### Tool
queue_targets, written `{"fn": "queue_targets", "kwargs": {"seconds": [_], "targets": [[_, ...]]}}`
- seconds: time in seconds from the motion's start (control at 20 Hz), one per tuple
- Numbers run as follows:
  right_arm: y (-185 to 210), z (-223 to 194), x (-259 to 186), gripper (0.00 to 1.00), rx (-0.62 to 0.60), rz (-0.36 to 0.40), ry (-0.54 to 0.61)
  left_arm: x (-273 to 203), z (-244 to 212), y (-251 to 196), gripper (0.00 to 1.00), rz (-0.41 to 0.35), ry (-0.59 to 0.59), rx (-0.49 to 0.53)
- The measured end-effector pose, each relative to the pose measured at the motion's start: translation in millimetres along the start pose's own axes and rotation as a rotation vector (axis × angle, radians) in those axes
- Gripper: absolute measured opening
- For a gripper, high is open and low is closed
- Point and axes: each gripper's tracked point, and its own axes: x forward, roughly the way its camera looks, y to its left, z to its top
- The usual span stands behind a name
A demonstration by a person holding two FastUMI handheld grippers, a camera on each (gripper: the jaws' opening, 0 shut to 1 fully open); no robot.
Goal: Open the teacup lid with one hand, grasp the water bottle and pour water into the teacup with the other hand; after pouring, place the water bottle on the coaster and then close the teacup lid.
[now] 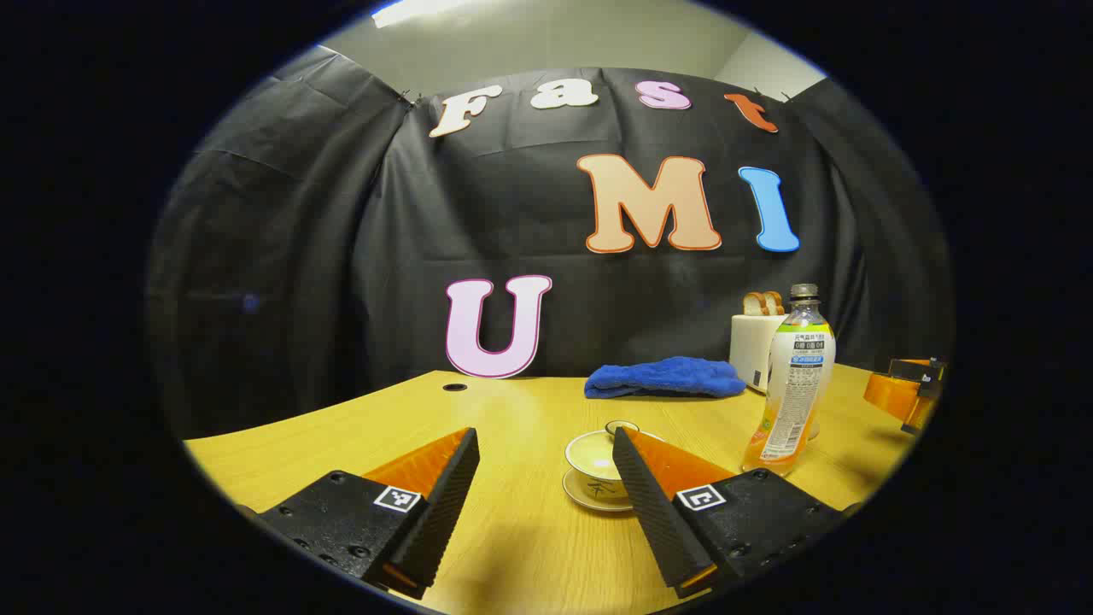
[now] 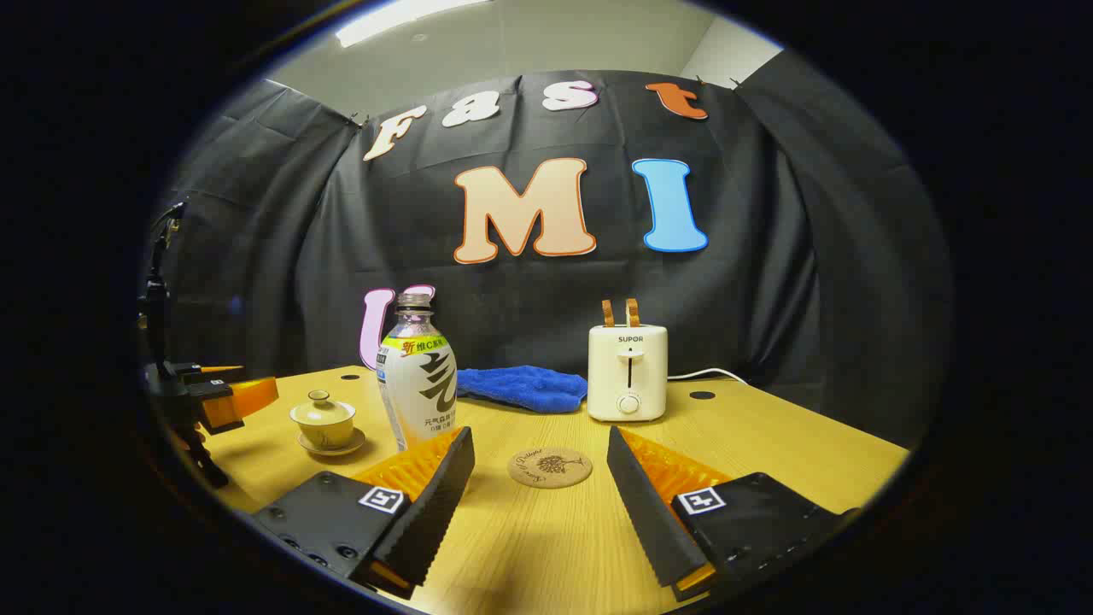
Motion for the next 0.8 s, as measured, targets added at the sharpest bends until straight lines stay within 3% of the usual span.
{"fn": "queue_targets", "kwargs": {"seconds": [0.1, 0.15, 0.6, 0.65, 0.75, 0.8], "targets": [[0.0, 0.0, 0.2, 0.95, 0.000, 0.000, 0.000, 0.9, 0.3, 1.1, 0.92, 0.005, -0.001, 0.000], [0.0, 0.5, 0.1, 0.99, 0.000, 0.000, 0.000, 0.4, -0.6, 0.2, 0.92, 0.005, 0.000, 0.001], [-0.2, 0.4, 0.5, 0.99, 0.000, 0.000, 0.000, 0.8, -1.5, -0.7, 0.92, 0.002, -0.001, -0.001], [-0.2, 0.7, 0.4, 0.95, 0.000, 0.000, 0.000, 0.8, -1.4, -1.6, 0.92, -0.002, -0.001, -0.002], [-0.2, 0.4, 0.0, 0.99, 0.000, 0.000, 0.000, 0.6, -1.6, -2.4, 0.92, -0.005, -0.001, -0.003], [-0.2, 0.3, 0.1, 0.95, 0.000, 0.000, 0.000, 0.8, -1.8, -2.5, 0.92, -0.008, -0.001, -0.003]]}}
